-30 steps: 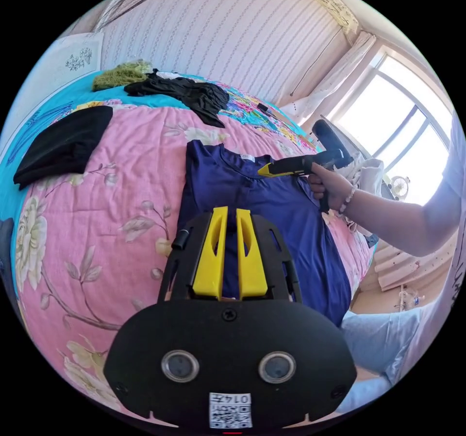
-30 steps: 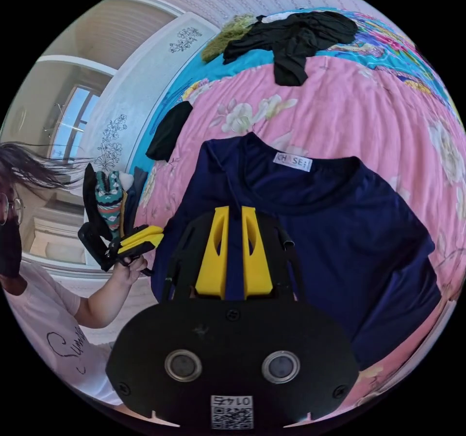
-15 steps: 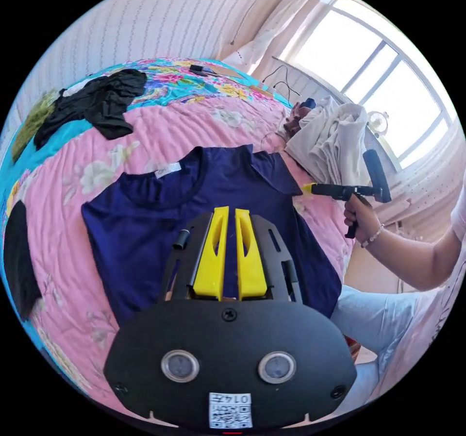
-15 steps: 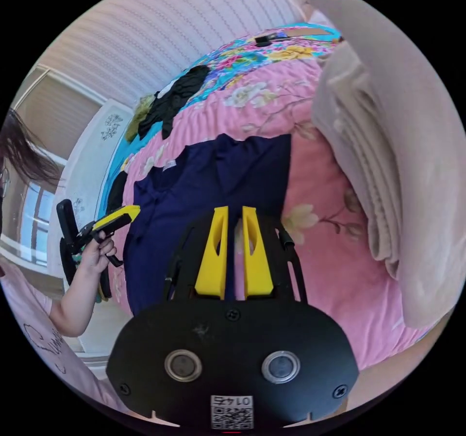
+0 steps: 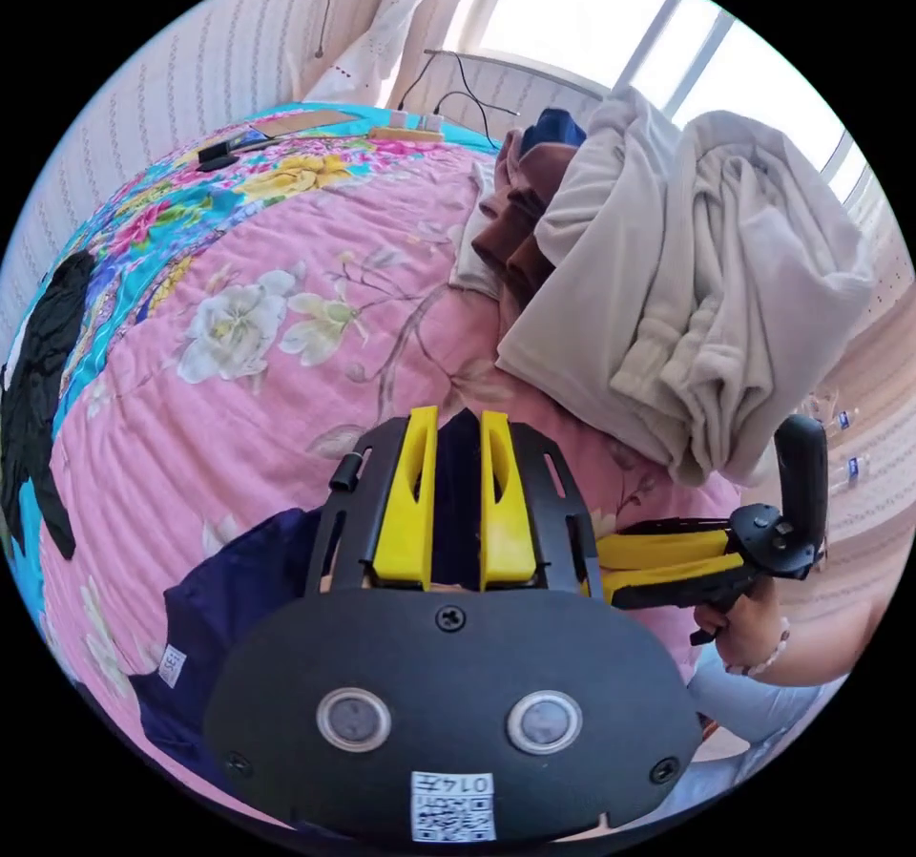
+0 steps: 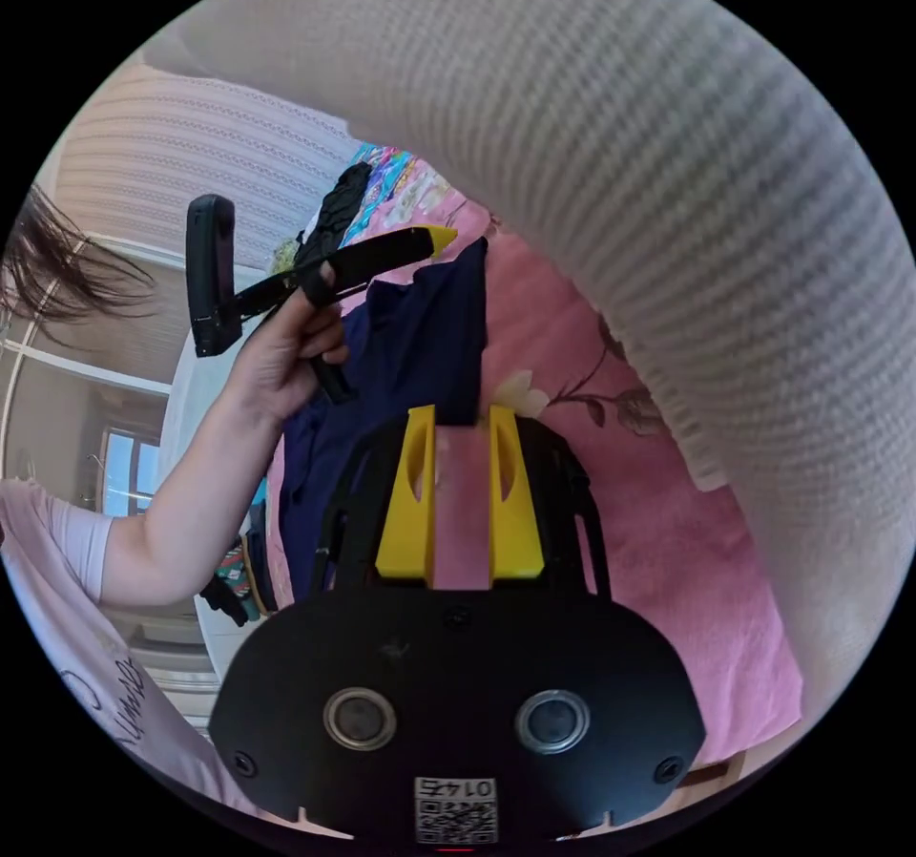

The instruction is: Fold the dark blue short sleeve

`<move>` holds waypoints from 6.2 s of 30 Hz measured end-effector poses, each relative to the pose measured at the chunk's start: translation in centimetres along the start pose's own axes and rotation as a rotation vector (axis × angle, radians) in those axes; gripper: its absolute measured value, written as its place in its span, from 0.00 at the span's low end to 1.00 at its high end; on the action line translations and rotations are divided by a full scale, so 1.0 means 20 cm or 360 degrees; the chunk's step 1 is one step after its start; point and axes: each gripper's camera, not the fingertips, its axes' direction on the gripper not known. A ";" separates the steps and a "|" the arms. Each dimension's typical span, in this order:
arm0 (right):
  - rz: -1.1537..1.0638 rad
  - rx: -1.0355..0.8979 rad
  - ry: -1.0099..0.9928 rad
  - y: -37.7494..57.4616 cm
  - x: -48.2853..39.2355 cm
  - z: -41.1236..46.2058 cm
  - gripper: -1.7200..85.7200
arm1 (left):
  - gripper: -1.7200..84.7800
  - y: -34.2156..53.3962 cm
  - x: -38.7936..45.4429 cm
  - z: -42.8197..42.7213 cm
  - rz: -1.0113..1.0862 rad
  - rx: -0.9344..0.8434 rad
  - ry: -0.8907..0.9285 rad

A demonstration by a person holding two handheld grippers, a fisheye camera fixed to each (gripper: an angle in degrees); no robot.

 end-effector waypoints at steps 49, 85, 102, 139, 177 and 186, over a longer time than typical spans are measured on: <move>-0.1149 -0.0529 0.0093 -0.13 -0.54 0.27 0.06 | 0.07 1.48 -0.79 -1.21 -0.0963 0.0385 -0.0340; -0.0859 -0.0291 -0.0086 -0.59 -0.77 0.07 0.03 | 0.02 2.01 -1.10 -2.18 -0.1063 0.0529 -0.0204; -0.1141 -0.0536 -0.0289 0.53 -0.67 -0.29 0.03 | 0.02 3.14 0.05 -2.38 -0.1092 0.0607 -0.0201; -0.1651 -0.0628 0.0492 1.97 -1.67 -0.33 0.02 | 0.01 3.14 1.72 -1.35 -0.0430 0.0166 -0.0440; -0.0517 -0.0577 0.0107 2.32 -0.09 -0.71 0.14 | 0.14 1.36 1.42 -0.12 -0.0139 -0.0006 -0.0219; -0.0590 -0.0573 0.0072 2.32 0.04 -0.71 0.13 | 0.06 1.14 1.33 0.24 -0.0176 -0.0326 -0.0110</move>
